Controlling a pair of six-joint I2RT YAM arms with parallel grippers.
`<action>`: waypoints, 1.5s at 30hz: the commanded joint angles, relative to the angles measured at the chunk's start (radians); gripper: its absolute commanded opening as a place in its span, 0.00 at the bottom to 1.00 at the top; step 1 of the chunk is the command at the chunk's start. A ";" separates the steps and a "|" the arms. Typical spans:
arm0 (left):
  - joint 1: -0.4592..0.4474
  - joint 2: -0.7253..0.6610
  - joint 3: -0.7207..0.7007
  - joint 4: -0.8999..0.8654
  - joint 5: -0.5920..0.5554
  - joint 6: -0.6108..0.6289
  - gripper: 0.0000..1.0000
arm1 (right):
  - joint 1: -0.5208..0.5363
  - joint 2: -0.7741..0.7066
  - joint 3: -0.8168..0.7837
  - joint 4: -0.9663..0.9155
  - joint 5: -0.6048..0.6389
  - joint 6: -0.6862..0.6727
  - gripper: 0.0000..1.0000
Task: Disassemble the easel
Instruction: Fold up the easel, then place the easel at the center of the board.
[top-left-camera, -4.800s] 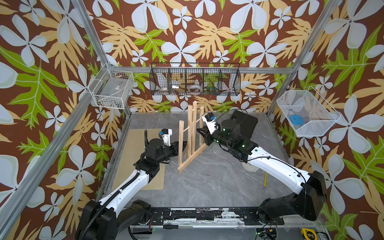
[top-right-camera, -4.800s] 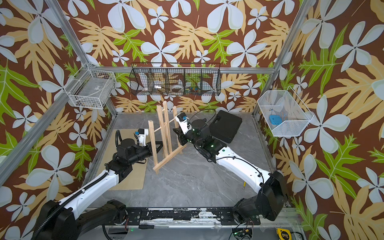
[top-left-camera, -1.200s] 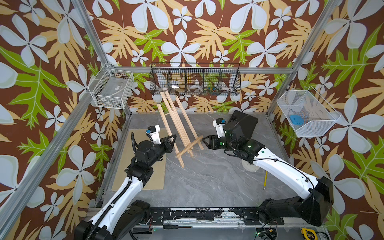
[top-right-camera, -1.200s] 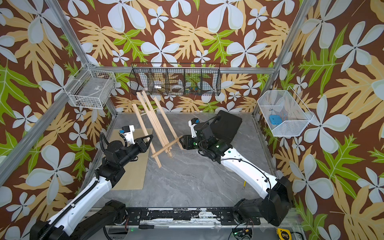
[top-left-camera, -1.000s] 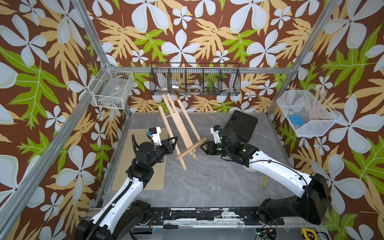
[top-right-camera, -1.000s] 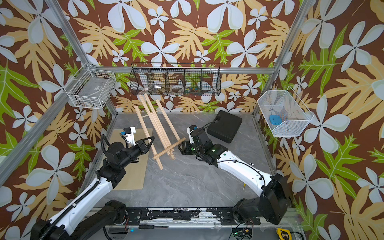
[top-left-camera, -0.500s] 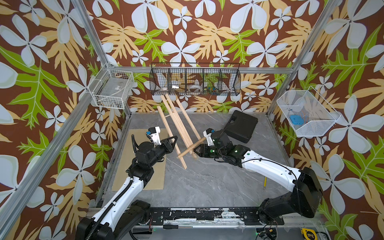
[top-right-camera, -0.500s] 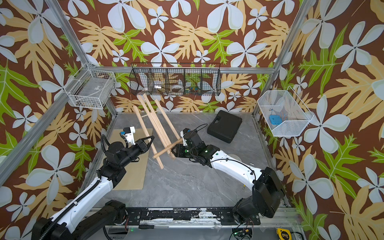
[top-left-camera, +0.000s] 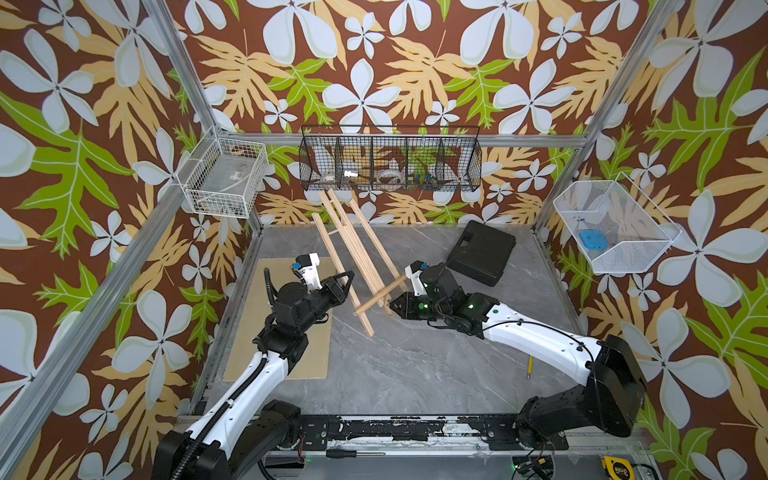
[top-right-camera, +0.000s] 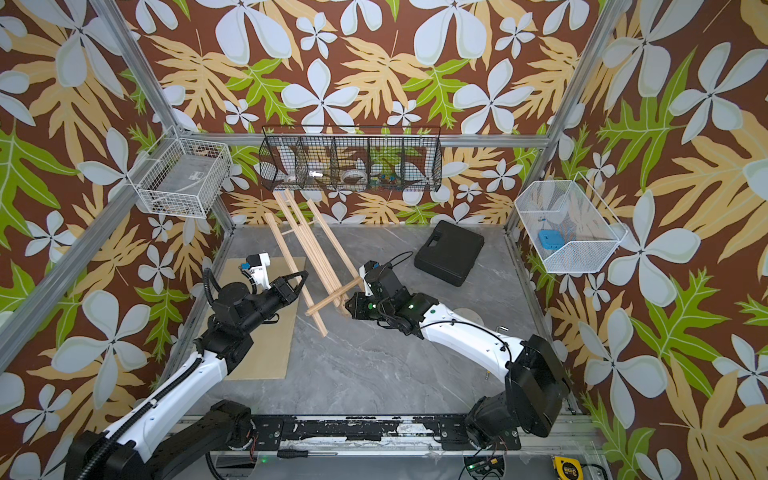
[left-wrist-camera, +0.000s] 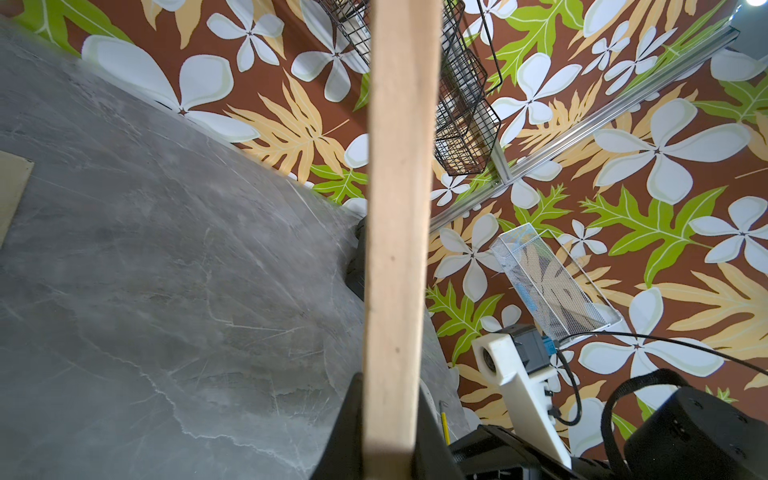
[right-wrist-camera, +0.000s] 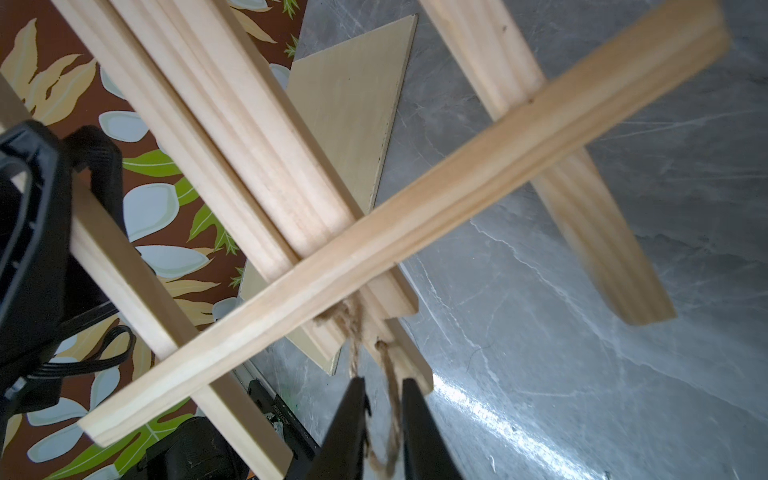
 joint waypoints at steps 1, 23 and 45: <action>0.002 0.006 0.009 0.075 0.005 0.011 0.00 | 0.001 0.001 0.006 0.011 -0.001 0.001 0.04; 0.043 0.318 0.109 -0.107 0.264 0.229 0.00 | 0.002 -0.062 -0.094 -0.033 -0.013 -0.006 0.11; 0.091 0.627 0.222 -0.465 0.564 0.434 0.00 | -0.175 0.238 0.088 -0.158 -0.006 -0.299 0.49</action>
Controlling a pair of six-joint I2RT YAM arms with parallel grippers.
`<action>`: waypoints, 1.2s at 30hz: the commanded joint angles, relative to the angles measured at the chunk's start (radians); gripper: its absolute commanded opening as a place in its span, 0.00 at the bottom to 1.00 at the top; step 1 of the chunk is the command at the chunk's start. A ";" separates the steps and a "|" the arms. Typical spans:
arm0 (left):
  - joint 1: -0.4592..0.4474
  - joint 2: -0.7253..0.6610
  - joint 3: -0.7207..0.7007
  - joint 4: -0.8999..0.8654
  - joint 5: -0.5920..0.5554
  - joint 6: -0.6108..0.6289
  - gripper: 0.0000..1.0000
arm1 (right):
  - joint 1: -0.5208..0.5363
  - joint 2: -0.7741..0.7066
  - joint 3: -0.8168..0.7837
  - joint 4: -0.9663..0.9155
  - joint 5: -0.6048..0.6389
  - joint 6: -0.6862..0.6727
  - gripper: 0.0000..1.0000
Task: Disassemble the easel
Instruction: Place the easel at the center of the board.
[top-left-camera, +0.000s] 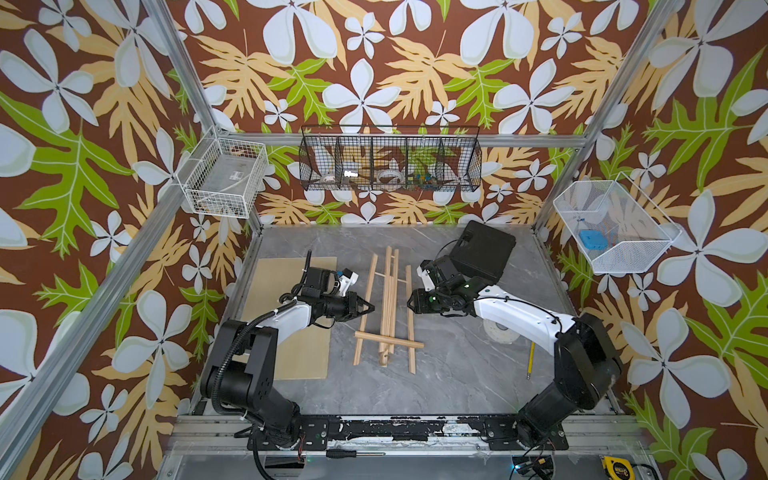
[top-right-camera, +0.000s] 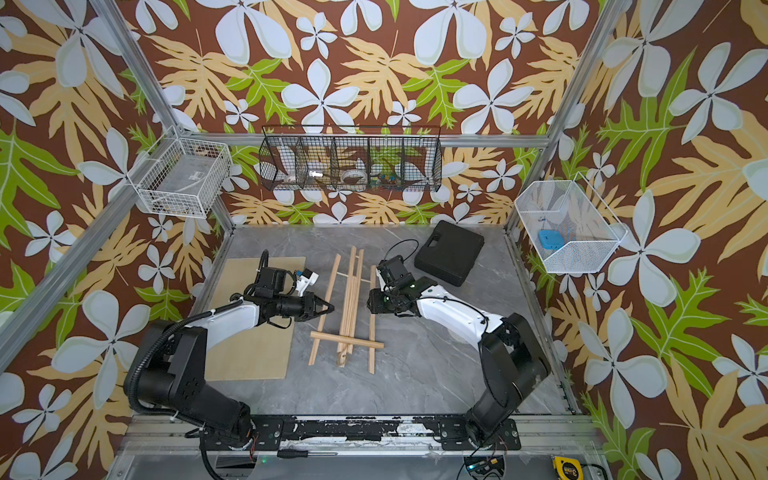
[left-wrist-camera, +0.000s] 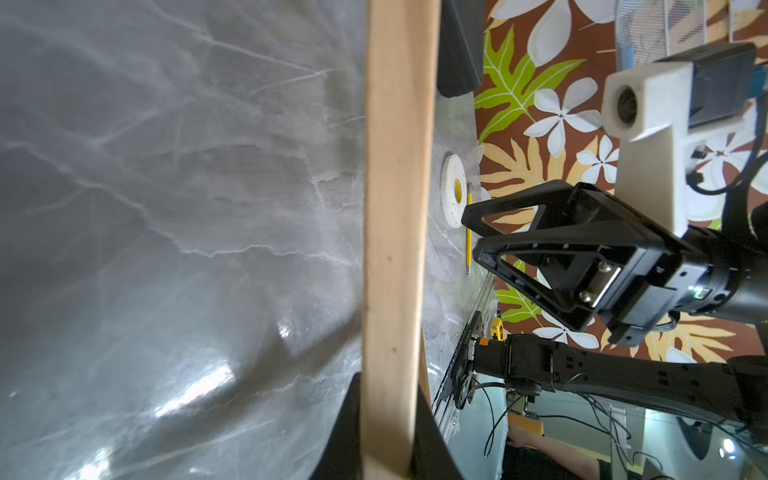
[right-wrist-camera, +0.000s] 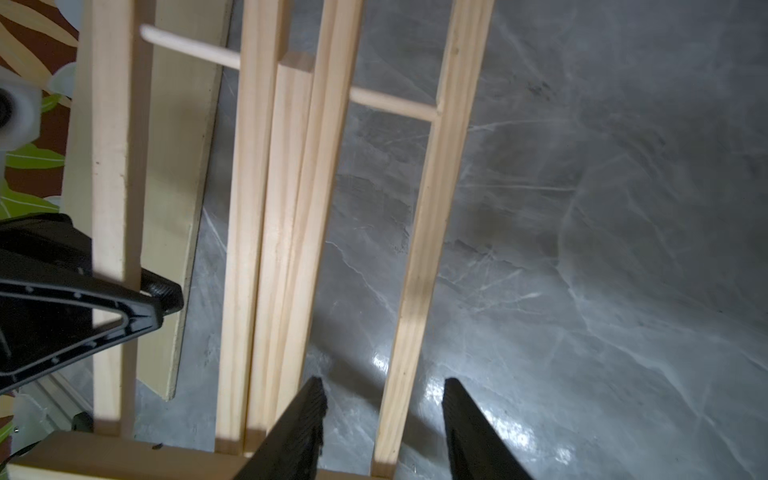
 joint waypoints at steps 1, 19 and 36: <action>0.009 0.020 -0.006 -0.033 -0.051 0.041 0.00 | -0.001 0.055 0.009 0.053 -0.037 -0.028 0.49; 0.030 0.071 -0.025 -0.015 -0.337 -0.009 0.24 | -0.001 0.293 0.065 0.081 -0.026 -0.083 0.35; 0.046 -0.007 0.093 -0.225 -0.514 0.112 0.42 | 0.011 0.267 0.107 0.007 0.046 -0.134 0.32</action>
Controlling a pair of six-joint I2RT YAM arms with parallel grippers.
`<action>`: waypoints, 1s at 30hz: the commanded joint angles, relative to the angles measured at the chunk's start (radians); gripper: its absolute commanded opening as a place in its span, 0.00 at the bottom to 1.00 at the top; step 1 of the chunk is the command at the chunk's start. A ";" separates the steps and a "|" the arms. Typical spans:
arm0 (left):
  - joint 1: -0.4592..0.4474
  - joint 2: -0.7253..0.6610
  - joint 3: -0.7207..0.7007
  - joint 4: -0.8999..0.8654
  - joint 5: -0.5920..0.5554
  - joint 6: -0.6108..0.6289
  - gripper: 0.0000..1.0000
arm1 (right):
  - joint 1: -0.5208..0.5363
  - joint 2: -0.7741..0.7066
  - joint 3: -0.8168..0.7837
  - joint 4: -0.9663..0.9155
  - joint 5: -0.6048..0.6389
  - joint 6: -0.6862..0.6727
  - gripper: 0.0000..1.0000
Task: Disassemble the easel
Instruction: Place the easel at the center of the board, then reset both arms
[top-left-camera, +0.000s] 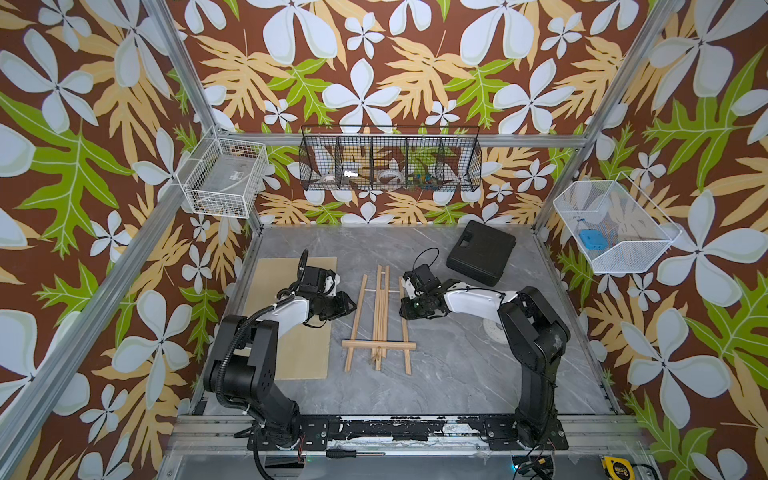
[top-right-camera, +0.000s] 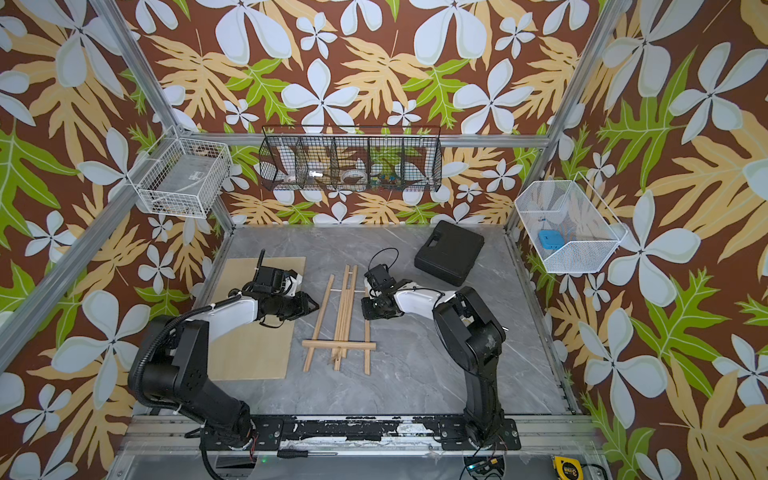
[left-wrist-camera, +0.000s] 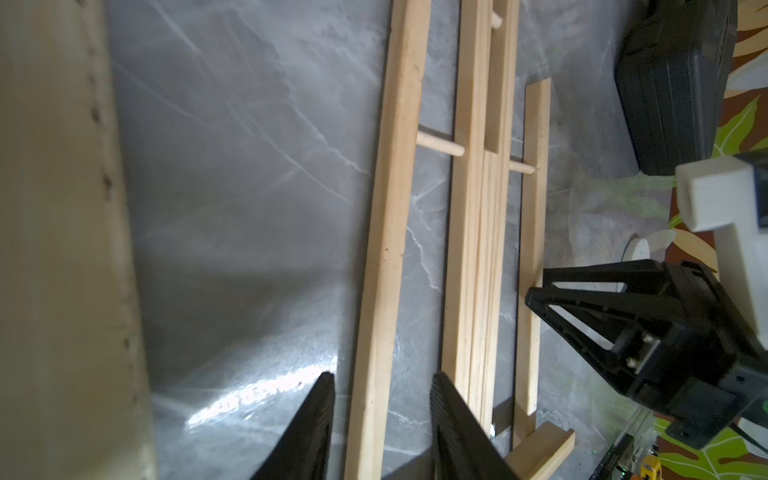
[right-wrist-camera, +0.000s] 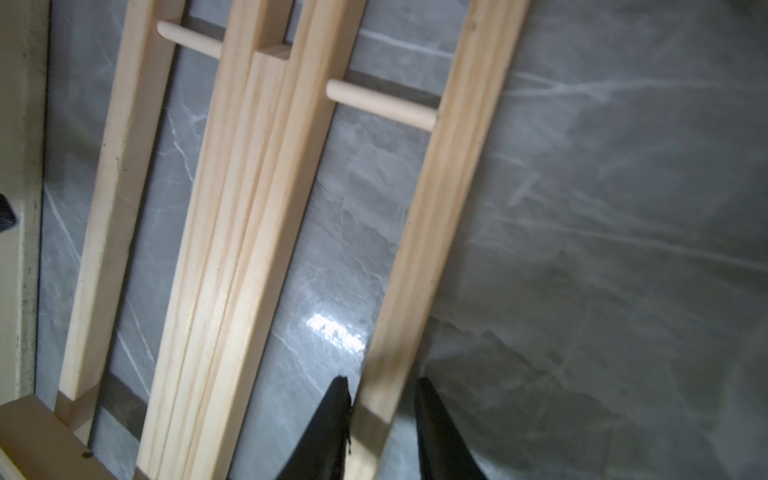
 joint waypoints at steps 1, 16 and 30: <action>0.006 -0.035 0.042 -0.090 -0.065 0.058 0.43 | 0.003 -0.032 0.038 -0.084 0.055 -0.037 0.33; 0.043 -0.409 0.226 -0.144 -0.507 0.268 0.69 | -0.006 -0.487 0.063 -0.105 0.592 -0.276 0.53; 0.045 -0.739 -0.391 0.649 -0.889 0.333 1.00 | -0.340 -0.716 -0.370 0.292 0.661 -0.304 0.92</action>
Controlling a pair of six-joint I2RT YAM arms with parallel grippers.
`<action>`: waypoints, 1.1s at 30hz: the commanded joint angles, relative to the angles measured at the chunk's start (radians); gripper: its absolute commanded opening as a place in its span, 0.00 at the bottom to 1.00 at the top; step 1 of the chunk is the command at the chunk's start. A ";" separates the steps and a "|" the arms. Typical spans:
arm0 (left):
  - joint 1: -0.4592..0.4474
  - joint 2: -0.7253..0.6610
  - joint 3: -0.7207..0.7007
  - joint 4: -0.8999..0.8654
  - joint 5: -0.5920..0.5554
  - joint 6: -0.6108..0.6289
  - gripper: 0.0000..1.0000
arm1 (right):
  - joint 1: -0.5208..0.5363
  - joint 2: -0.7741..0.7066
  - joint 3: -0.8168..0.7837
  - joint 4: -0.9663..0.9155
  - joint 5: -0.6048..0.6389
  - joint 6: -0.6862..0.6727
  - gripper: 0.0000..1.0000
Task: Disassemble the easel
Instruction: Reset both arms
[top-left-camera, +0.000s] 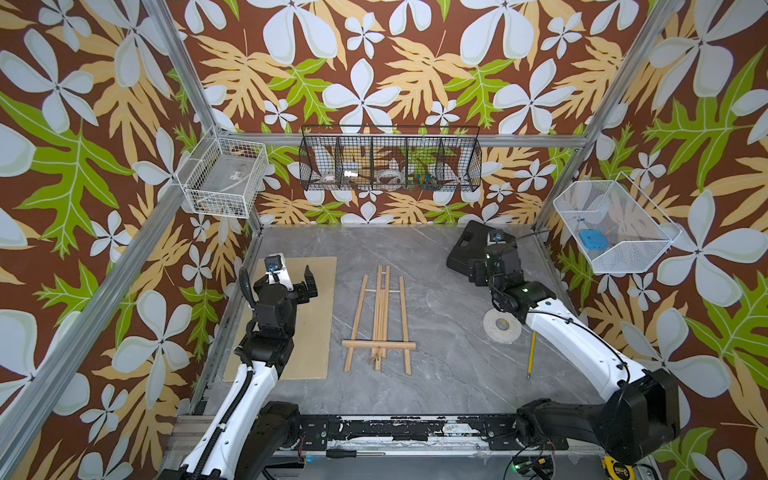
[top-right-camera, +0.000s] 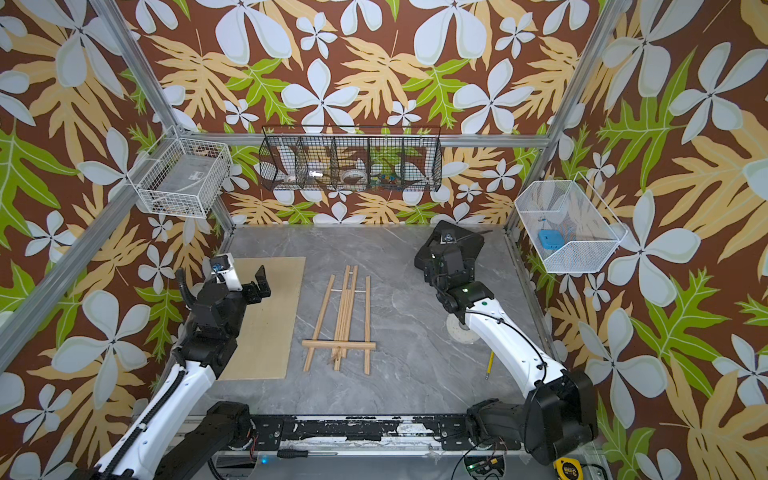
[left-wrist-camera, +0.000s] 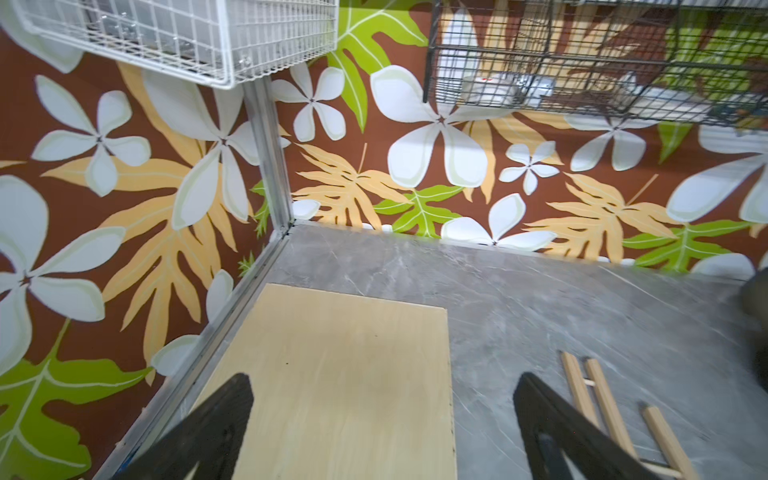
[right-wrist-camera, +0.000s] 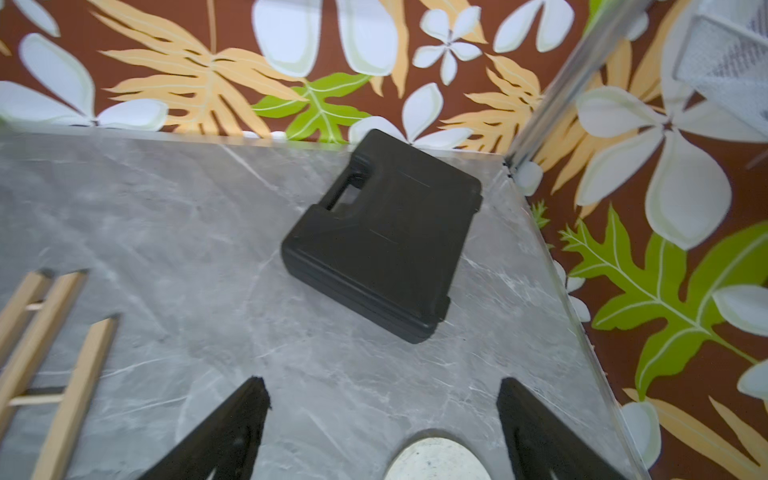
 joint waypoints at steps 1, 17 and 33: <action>0.005 0.019 -0.101 0.271 -0.120 0.021 1.00 | -0.038 -0.048 -0.140 0.265 0.009 -0.067 0.94; 0.074 0.382 -0.306 0.741 0.029 -0.054 1.00 | -0.231 -0.044 -0.685 1.087 -0.107 -0.173 0.98; 0.078 0.524 -0.375 1.013 0.223 -0.014 1.00 | -0.244 0.192 -0.760 1.380 -0.183 -0.180 0.99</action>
